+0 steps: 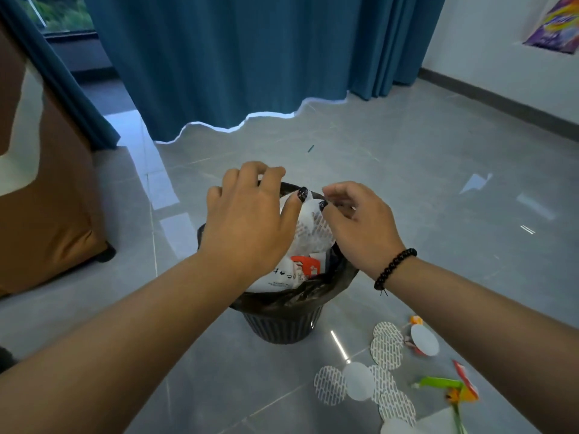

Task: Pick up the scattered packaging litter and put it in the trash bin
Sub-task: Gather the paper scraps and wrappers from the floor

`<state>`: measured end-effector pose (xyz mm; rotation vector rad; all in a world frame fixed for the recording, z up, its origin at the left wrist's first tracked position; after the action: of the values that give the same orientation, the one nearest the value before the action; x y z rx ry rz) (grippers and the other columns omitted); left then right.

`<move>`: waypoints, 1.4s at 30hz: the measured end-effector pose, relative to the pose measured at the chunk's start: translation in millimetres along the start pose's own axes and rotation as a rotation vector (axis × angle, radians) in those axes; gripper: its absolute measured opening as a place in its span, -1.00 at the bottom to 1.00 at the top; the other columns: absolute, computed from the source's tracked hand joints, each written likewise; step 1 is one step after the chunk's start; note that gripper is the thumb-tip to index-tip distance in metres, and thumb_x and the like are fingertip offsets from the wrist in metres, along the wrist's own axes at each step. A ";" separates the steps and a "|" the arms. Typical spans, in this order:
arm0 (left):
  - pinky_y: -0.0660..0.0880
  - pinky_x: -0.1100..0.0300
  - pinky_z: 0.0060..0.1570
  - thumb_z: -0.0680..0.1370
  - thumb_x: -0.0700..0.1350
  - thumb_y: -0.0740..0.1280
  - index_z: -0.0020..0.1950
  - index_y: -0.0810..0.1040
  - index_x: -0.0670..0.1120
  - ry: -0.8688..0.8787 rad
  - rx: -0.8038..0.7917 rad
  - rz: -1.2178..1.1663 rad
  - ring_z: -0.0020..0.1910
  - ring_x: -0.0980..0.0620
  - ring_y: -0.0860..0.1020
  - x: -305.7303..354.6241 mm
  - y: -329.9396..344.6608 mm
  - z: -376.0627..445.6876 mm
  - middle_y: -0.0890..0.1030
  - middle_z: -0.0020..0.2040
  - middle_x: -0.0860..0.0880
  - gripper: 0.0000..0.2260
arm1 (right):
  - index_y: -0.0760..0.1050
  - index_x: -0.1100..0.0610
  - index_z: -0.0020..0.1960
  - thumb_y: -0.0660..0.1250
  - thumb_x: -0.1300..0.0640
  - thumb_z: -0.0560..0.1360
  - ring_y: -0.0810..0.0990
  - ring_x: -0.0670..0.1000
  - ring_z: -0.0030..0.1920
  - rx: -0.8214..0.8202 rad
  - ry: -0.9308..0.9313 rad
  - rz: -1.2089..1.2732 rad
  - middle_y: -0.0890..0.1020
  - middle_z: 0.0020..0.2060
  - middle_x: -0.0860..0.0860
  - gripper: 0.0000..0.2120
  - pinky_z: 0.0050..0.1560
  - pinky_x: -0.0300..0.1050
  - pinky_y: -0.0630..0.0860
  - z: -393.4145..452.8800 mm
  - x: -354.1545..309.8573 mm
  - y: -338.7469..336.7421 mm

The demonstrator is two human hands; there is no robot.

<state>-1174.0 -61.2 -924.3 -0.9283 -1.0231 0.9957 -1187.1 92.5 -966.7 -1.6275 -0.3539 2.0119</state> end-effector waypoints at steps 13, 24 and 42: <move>0.09 -0.21 0.45 0.41 0.53 -0.09 0.56 0.03 0.07 0.366 -0.309 0.279 0.53 -0.10 0.11 -8.9 49.5 -29.3 0.17 0.55 -0.04 -0.16 | 0.52 0.13 0.03 0.26 0.27 0.47 0.49 -0.02 -0.07 0.130 0.505 -0.068 0.57 0.02 0.04 -0.84 -0.12 -0.24 0.39 1.5 151.0 -18.4; -0.06 -0.25 0.46 0.33 0.57 -0.08 0.57 -0.17 -0.05 0.372 -0.376 0.235 0.55 0.01 -0.17 -24.7 72.6 -36.3 -0.12 0.58 0.00 0.01 | 0.20 0.13 0.45 0.34 0.09 0.50 0.27 0.13 0.41 -0.652 0.256 -0.500 0.30 0.41 0.10 -0.42 0.39 0.01 0.28 -0.4 186.3 79.5; -0.21 -0.24 0.45 0.36 0.46 0.11 0.57 -0.19 0.06 0.438 -0.382 0.069 0.54 0.09 -0.20 -25.6 73.2 -36.6 -0.08 0.58 0.07 -0.06 | 0.55 0.20 -0.09 0.30 -0.09 0.50 0.52 0.09 0.05 -0.623 0.137 -0.593 0.45 -0.16 0.03 -0.68 0.09 -0.09 0.42 -79.7 242.2 16.5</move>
<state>-1159.6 -70.4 -1008.4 -1.4325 -0.8212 0.6166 -1148.0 201.6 -1194.4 -1.7065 -1.3379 1.3944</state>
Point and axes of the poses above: each hand's wrist, its own z-axis towards the middle knuckle, its own y-axis out of the palm, x = y × z, the point moved 2 cm from there along z, towards the middle knuckle
